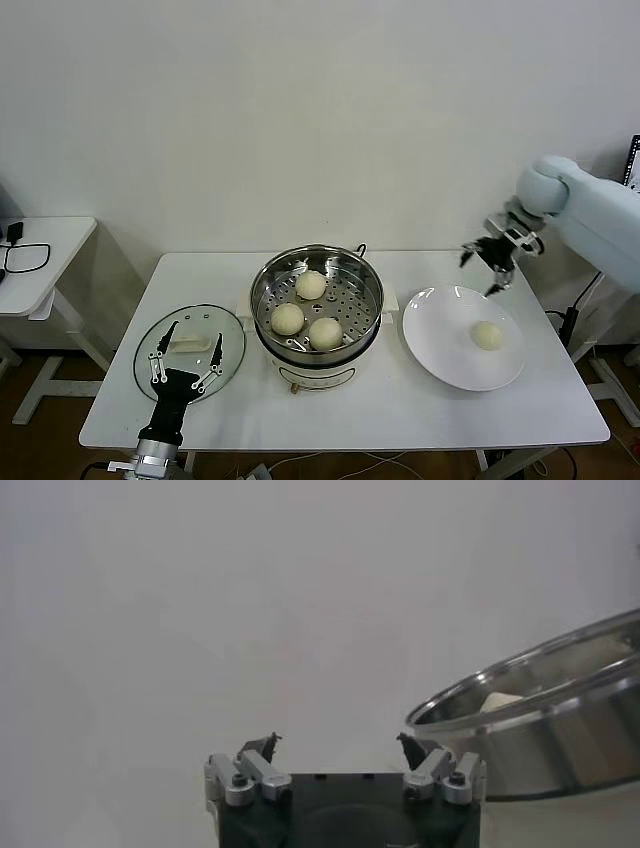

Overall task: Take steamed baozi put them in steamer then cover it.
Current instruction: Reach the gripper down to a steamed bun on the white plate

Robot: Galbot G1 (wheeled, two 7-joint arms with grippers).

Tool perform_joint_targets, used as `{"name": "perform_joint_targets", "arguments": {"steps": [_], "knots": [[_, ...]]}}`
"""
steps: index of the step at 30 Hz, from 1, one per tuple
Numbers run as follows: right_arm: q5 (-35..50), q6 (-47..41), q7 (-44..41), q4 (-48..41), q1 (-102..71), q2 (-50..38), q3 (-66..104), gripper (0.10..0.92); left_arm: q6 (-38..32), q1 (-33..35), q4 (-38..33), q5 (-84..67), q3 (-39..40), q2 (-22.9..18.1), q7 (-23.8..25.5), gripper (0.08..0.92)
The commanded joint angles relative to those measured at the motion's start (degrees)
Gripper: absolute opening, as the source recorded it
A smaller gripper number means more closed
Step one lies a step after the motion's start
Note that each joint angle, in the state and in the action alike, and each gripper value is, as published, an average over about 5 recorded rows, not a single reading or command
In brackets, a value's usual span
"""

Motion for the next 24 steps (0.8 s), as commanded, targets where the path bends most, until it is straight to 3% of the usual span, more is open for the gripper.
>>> {"name": "perform_joint_targets", "arguments": {"steps": [1,24], "knots": [[-2.11,-4.32,1.99,-7.74,-11.34,-2.77,4.24,0.823,-0.04,0.00,0.17,0.08,-0.02,-0.01,0.02,0.823],[-2.60,-4.82,7.11,-13.41,-16.40,4.92,7.48,0.823,-0.33,0.29,0.44,0.05,-0.63,-0.10,-0.03,0.823]]}}
